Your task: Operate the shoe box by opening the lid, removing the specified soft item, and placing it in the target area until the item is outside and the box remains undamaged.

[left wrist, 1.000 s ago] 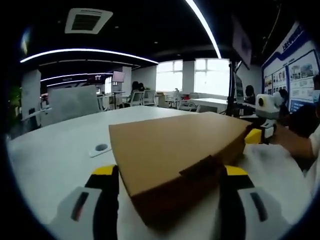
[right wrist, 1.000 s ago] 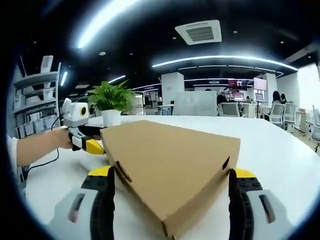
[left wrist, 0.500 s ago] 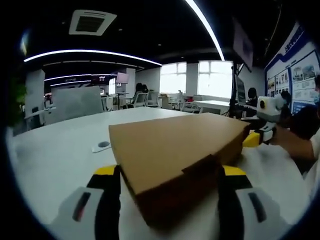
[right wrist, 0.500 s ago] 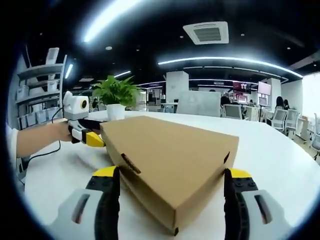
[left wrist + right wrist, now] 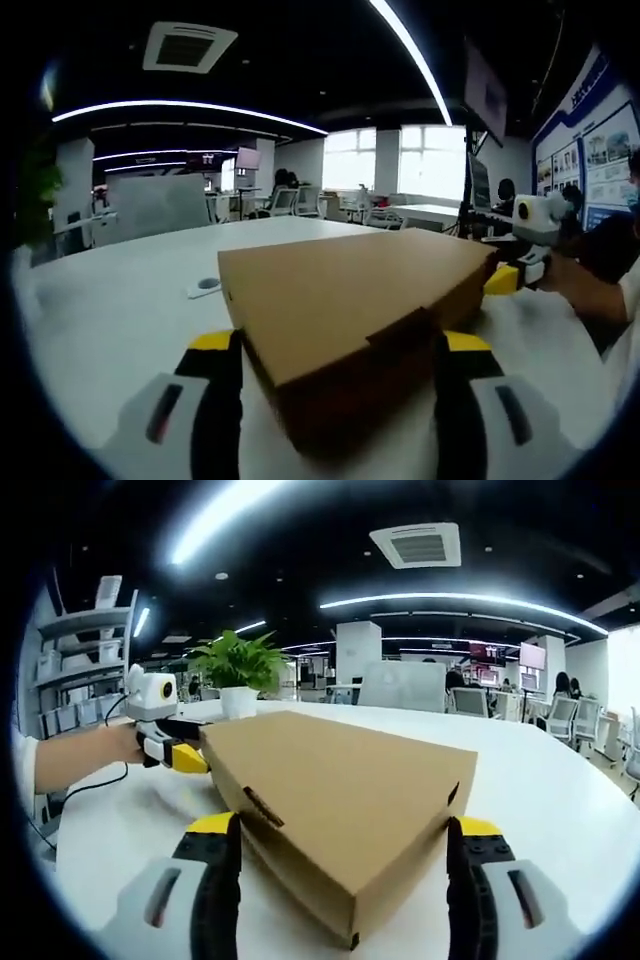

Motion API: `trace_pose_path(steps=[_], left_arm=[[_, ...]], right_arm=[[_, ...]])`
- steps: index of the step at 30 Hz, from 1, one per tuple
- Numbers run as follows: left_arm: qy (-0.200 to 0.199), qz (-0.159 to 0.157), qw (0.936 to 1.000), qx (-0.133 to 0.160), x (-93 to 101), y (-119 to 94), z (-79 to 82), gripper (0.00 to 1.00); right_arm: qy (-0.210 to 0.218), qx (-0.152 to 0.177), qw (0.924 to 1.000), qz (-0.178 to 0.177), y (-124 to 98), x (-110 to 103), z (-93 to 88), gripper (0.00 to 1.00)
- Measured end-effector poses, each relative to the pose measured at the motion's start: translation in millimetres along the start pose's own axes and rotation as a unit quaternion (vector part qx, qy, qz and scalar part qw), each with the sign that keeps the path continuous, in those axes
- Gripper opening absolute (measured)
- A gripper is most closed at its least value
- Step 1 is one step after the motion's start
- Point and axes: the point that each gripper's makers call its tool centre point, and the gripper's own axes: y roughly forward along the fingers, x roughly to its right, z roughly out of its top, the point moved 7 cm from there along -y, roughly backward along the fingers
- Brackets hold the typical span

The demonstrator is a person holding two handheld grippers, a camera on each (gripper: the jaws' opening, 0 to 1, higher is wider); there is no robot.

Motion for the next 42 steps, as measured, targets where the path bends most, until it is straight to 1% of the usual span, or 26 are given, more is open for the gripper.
trace_pose_path(steps=[5, 10, 15, 17, 18, 20, 23, 28, 31, 35, 37, 42], left_arm=[[-0.002, 0.007, 1.0000, -0.003, -0.6, -3.1, -0.7, 0.80], [-0.004, 0.014, 0.9999, 0.000, -1.1, -6.0, -1.4, 0.80], [-0.009, 0.017, 0.9997, 0.014, -2.6, -12.1, -4.3, 0.79], [-0.012, 0.016, 0.9997, 0.017, -3.4, -14.7, -4.6, 0.78], [-0.013, 0.017, 0.9996, 0.017, 0.8, -16.8, -4.7, 0.78], [-0.013, 0.019, 0.9996, 0.017, 1.4, -19.0, -5.2, 0.78], [-0.015, 0.029, 0.9993, 0.019, -0.2, -21.7, -6.1, 0.79], [-0.016, 0.039, 0.9989, 0.021, 8.3, -25.9, -7.5, 0.79], [-0.017, 0.043, 0.9988, 0.018, 6.3, -30.5, -8.3, 0.79], [-0.018, 0.048, 0.9984, 0.024, 16.5, -35.0, -11.1, 0.79], [-0.018, 0.050, 0.9982, 0.026, 17.3, -36.4, -11.7, 0.79], [-0.020, 0.058, 0.9979, 0.023, 27.5, -41.9, -12.9, 0.79]], right_arm=[[-0.001, -0.006, 1.0000, 0.008, -4.3, -1.4, 0.2, 0.86], [-0.003, 0.008, 0.9999, 0.012, -7.1, -3.0, -2.9, 0.86], [-0.004, 0.012, 0.9997, 0.020, -12.9, -6.0, -3.1, 0.87], [-0.005, 0.010, 0.9997, 0.022, -13.9, -6.9, -2.7, 0.86], [-0.005, 0.009, 0.9997, 0.024, -14.9, -7.5, -2.7, 0.86], [-0.005, 0.008, 0.9996, 0.026, -16.2, -8.4, -2.6, 0.86], [-0.006, 0.009, 0.9995, 0.030, -16.7, -9.4, -3.0, 0.86], [-0.007, 0.001, 0.9995, 0.032, -18.2, -10.6, -2.4, 0.86], [-0.008, 0.006, 0.9993, 0.037, -21.3, -12.5, -4.3, 0.85], [-0.006, 0.012, 0.9991, 0.040, -22.3, -15.6, -4.8, 0.85], [-0.007, 0.010, 0.9991, 0.041, -22.9, -16.3, -4.7, 0.85], [-0.008, 0.014, 0.9988, 0.045, -24.7, -18.2, -5.7, 0.84]])
